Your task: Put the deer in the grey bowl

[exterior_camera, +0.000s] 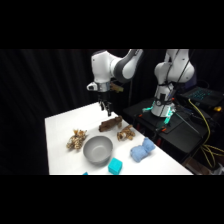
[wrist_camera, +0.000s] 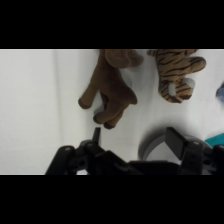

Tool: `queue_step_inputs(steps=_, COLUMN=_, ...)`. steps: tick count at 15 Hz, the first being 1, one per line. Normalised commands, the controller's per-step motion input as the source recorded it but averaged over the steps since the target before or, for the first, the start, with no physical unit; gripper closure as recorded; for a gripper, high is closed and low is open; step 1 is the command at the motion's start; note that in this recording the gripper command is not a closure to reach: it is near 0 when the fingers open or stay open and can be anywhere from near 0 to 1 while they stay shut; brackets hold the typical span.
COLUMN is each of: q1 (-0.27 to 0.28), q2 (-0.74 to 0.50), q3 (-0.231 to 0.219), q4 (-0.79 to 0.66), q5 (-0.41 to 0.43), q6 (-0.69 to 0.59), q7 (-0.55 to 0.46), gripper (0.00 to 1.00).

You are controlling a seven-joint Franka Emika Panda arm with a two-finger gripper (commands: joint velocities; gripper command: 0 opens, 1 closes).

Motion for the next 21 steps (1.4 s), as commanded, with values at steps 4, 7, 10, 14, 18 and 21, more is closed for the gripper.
queue_step_inputs(steps=4, q1=-0.078, q2=0.17, q3=-0.023, q4=-0.26, q5=0.204, q6=0.6, q7=-0.19, gripper=0.0)
queue_step_inputs(steps=7, q1=-0.084, q2=0.31, q3=0.02, q4=-0.05, q5=0.163, q6=0.49, q7=-0.12, gripper=0.0)
queue_step_inputs(steps=10, q1=-0.061, q2=0.33, q3=0.026, q4=0.09, q5=0.056, q6=0.38, q7=0.01, gripper=0.0)
queue_step_inputs(steps=14, q1=-0.081, q2=0.29, q3=0.036, q4=0.18, q5=0.039, q6=0.19, q7=0.05, gripper=1.0)
queue_step_inputs(steps=18, q1=-0.087, q2=0.05, q3=0.033, q4=0.12, q5=0.029, q6=-0.03, q7=0.02, gripper=1.0)
queue_step_inputs(steps=21, q1=0.008, q2=-0.23, q3=-0.036, q4=0.06, q5=-0.035, q6=-0.29, q7=0.1, gripper=0.79)
